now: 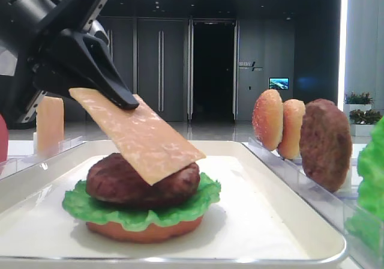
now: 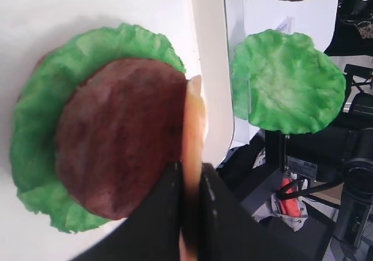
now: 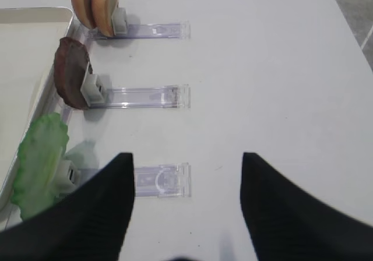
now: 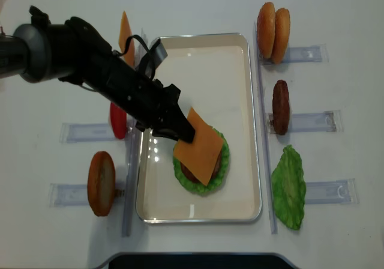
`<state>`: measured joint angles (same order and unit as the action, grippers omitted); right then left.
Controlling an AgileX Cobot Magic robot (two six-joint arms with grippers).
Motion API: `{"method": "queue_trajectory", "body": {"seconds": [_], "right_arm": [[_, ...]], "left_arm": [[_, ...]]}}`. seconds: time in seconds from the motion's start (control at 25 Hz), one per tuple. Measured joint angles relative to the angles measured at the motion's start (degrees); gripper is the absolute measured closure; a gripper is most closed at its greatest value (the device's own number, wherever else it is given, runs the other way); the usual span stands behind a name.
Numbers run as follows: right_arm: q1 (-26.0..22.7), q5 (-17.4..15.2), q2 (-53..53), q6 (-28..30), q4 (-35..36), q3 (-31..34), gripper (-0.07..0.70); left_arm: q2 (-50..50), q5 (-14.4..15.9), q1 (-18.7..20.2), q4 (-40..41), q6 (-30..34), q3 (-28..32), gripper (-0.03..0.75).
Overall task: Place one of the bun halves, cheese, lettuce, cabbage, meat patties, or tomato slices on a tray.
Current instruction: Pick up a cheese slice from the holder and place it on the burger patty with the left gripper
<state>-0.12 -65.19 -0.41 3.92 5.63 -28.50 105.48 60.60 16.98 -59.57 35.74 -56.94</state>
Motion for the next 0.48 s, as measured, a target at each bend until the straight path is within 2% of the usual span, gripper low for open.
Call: {"method": "queue_trajectory", "body": {"seconds": [0.16,0.24,0.32,0.48], "right_arm": [[0.0,0.0,0.0,0.0,0.0,0.0,0.216],[0.0,0.0,0.0,0.0,0.0,0.0,0.216],[0.0,0.0,0.0,0.0,0.0,0.0,0.216],[0.0,0.0,0.0,0.0,0.0,0.0,0.216]], "left_arm": [[0.0,-0.35,0.0,0.05,0.0,0.0,0.674],[0.0,-0.76,0.0,0.07,-0.24,0.0,0.644],[0.0,-1.15,0.0,0.18,-0.29,0.0,0.569],[0.0,-1.49,0.0,0.23,-0.41,0.0,0.3]]}}
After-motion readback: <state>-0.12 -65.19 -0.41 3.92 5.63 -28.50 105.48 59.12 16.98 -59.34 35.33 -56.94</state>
